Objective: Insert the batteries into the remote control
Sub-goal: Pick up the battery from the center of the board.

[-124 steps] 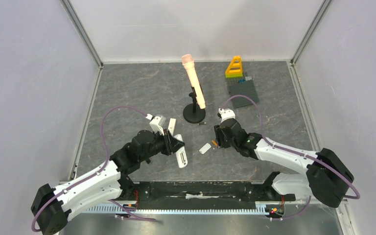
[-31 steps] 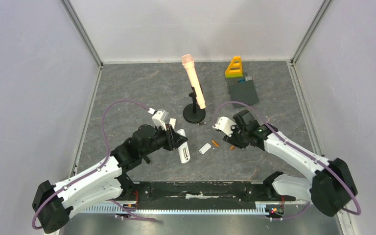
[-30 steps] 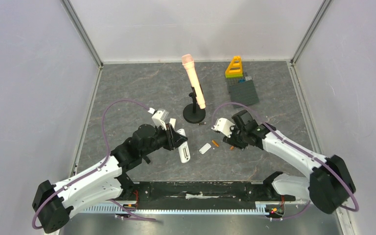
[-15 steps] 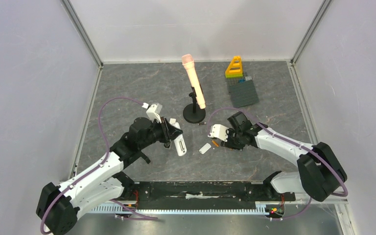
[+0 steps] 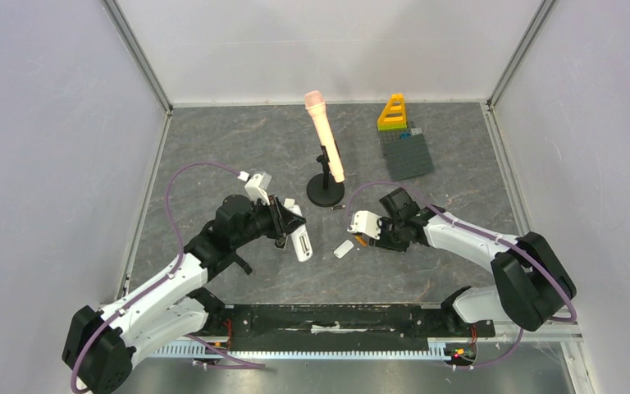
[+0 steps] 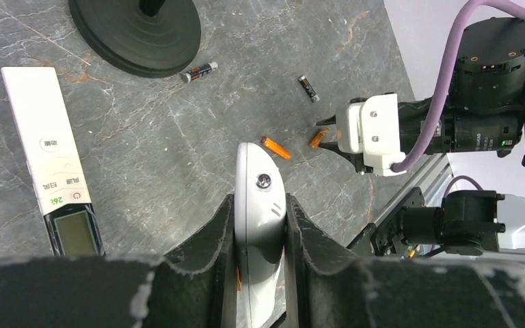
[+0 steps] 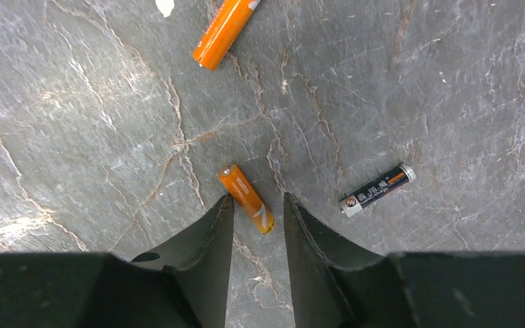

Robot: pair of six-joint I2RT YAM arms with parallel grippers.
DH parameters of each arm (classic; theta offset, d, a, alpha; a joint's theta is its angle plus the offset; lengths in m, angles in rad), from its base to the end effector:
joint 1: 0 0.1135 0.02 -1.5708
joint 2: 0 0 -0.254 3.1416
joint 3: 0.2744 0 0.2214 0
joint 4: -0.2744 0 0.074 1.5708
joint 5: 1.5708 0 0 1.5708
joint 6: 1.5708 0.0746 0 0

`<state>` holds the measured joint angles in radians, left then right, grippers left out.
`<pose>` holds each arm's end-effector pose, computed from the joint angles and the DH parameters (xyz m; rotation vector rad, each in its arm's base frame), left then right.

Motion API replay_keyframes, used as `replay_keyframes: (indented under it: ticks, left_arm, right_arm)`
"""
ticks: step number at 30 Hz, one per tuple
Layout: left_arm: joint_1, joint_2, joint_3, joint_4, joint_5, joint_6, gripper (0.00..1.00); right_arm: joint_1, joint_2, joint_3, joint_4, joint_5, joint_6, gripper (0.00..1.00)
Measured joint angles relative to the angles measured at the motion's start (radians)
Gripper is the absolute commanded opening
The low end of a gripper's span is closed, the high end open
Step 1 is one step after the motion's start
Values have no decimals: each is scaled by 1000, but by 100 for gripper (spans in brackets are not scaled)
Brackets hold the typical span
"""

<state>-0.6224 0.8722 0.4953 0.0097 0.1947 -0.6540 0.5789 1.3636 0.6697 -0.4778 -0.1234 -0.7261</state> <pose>0.1657 -0.1366 0.2325 0.1062 2.0728 -1.0097 0.1854 0.1321 0.1355 -1.6860 2.1501 0.1277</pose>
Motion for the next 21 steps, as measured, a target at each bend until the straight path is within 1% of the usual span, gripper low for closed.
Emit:
replay_keyframes:
  ticks: [3, 4, 7, 13, 19, 20, 21]
  left_arm:
    - [6, 0, 0, 0, 1, 0, 2]
    - [11, -1, 0, 0, 10, 0, 2]
    - [13, -2, 0, 0, 18, 0, 2]
    - [18, -14, 0, 0, 25, 0, 2]
    - [21, -19, 0, -1, 26, 0, 2]
    - [21, -19, 0, -1, 26, 0, 2]
    - [21, -19, 0, -1, 26, 0, 2]
  right_arm:
    - [0, 5, 0, -2, -7, 0, 30]
    - [0, 6, 1, -4, -12, 0, 23]
    - [0, 15, 8, -19, -16, 0, 17]
    - [6, 60, 52, -68, -18, -1, 16]
    - [9, 93, 84, -96, -10, 3, 24]
    - [10, 95, 85, -96, -9, 4, 24]
    - [12, 97, 86, -96, -7, 5, 20]
